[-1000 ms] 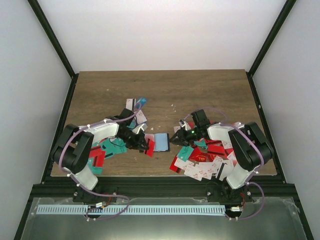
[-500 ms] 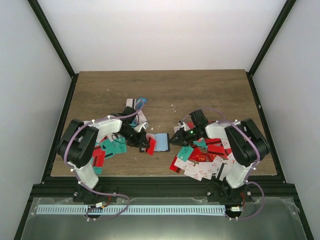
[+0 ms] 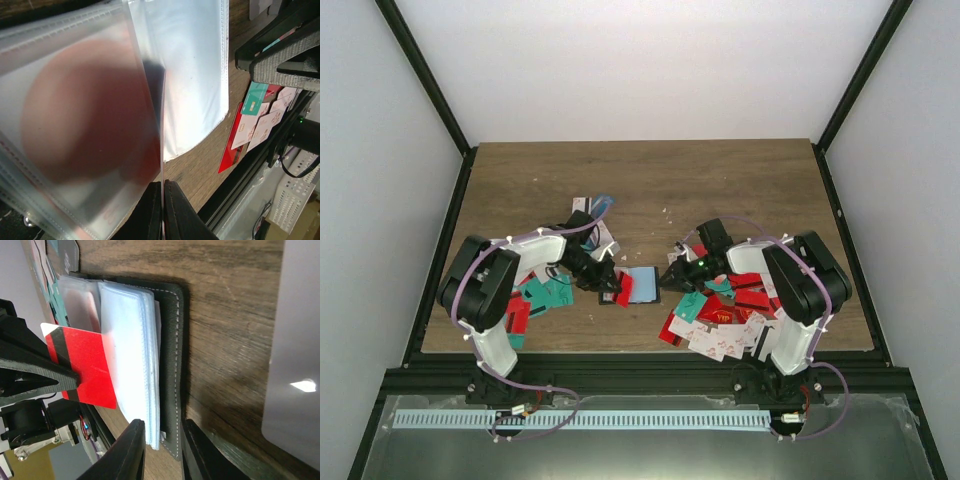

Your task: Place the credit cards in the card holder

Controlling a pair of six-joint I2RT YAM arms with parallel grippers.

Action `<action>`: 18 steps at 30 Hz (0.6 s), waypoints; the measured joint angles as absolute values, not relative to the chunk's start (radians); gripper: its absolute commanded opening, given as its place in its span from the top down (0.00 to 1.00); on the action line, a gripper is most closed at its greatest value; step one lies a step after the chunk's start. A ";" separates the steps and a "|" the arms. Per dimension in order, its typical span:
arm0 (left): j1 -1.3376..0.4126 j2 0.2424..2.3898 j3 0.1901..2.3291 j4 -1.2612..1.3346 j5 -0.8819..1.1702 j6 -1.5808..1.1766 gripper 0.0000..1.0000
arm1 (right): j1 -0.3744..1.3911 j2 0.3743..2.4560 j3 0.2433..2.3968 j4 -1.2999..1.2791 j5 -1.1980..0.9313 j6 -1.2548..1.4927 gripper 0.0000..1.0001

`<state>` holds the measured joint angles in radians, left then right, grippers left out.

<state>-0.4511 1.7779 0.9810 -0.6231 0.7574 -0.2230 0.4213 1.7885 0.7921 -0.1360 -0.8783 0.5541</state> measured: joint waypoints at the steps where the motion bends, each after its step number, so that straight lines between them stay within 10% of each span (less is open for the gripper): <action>1: -0.451 1.779 0.981 -0.623 0.759 -0.223 0.96 | 0.421 1.793 0.792 -0.136 -0.878 0.553 0.78; 18: -0.450 1.821 1.014 -0.603 0.773 -0.223 0.96 | 0.433 1.827 0.816 -0.151 -0.883 0.536 0.80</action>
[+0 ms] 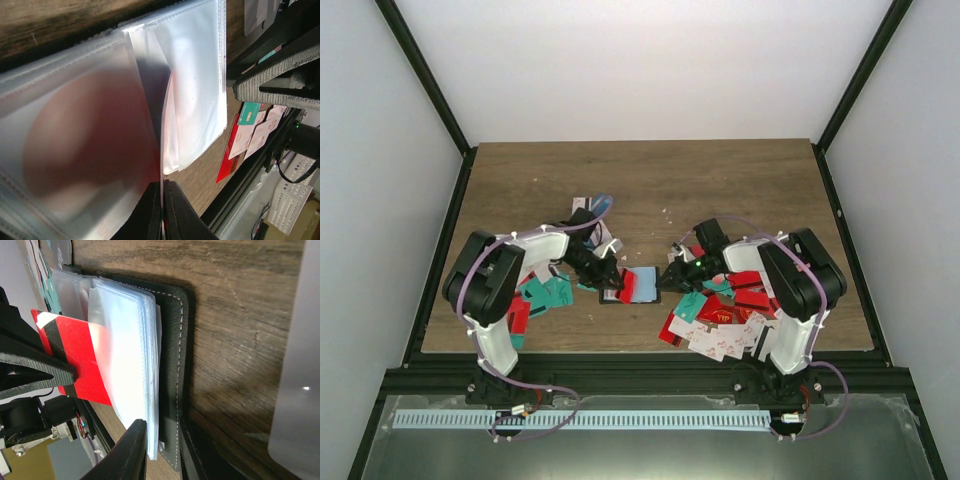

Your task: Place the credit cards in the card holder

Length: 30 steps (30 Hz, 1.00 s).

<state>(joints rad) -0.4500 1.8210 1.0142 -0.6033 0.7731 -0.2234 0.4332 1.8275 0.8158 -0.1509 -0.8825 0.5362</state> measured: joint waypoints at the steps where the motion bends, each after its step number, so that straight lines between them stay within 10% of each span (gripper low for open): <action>1: -0.450 1.823 1.016 -0.603 0.773 -0.223 0.96 | 0.434 1.829 0.817 -0.152 -0.882 0.535 0.80; 30: -0.445 1.841 0.950 -0.420 0.857 -0.339 0.96 | 0.434 1.842 0.823 -0.159 -0.881 0.539 0.89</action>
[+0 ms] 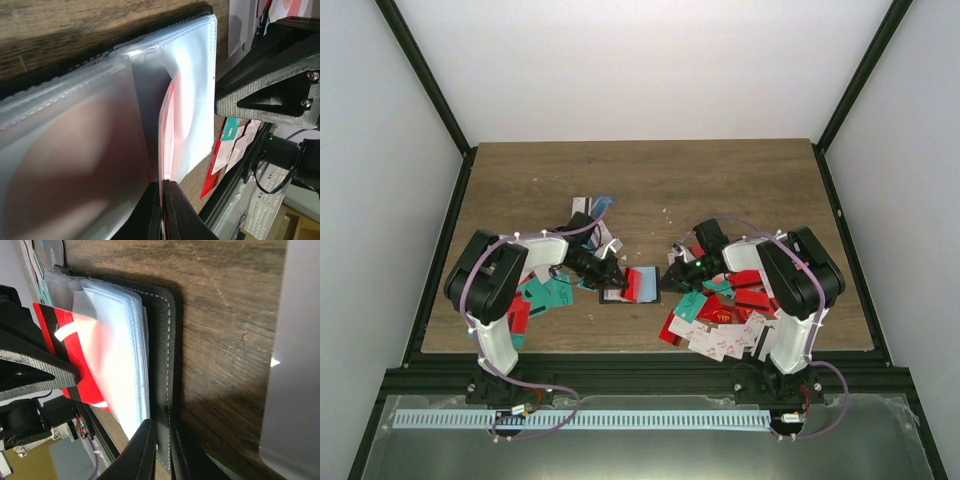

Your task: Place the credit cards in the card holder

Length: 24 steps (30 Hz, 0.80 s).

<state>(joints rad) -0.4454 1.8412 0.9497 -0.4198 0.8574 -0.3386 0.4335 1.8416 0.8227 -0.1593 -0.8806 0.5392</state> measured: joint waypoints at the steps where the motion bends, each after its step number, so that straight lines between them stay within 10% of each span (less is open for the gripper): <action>1: -0.445 1.839 0.942 -0.405 0.861 -0.349 0.96 | 0.434 1.843 0.823 -0.159 -0.881 0.539 0.89; 24: -0.447 1.837 0.866 -0.171 0.897 -0.562 0.96 | 0.436 1.851 0.823 -0.157 -0.891 0.538 0.91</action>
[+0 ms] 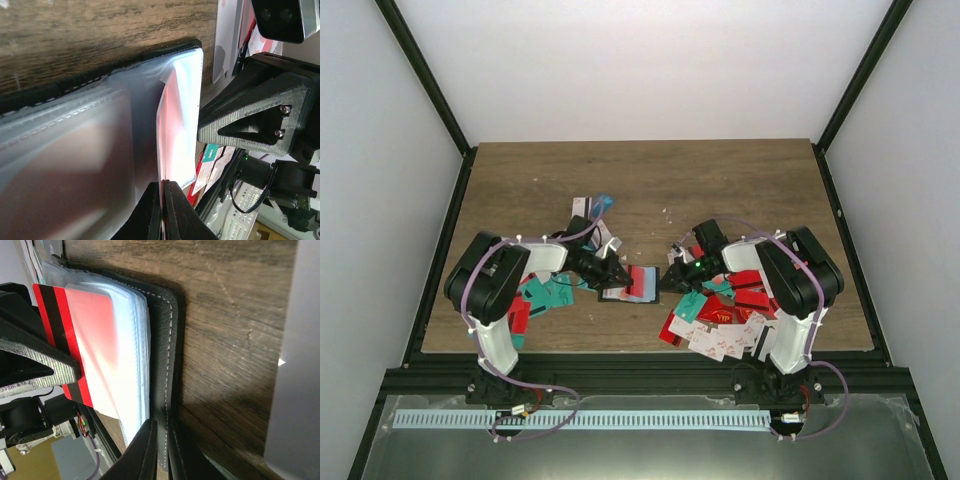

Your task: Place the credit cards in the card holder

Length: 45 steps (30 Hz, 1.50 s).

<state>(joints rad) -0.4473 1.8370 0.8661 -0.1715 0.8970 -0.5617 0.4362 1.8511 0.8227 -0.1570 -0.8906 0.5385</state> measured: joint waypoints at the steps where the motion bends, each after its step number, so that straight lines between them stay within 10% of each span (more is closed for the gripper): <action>1: -0.449 1.837 0.862 -0.160 0.899 -0.572 0.96 | 0.436 1.851 0.823 -0.157 -0.891 0.538 0.91; 36: -0.505 1.897 0.905 -0.137 0.909 -0.571 0.96 | 0.441 1.854 0.822 -0.157 -0.897 0.538 0.91; 45: -0.518 1.895 0.908 -0.146 0.894 -0.586 0.73 | 0.441 1.854 0.822 -0.157 -0.896 0.538 0.92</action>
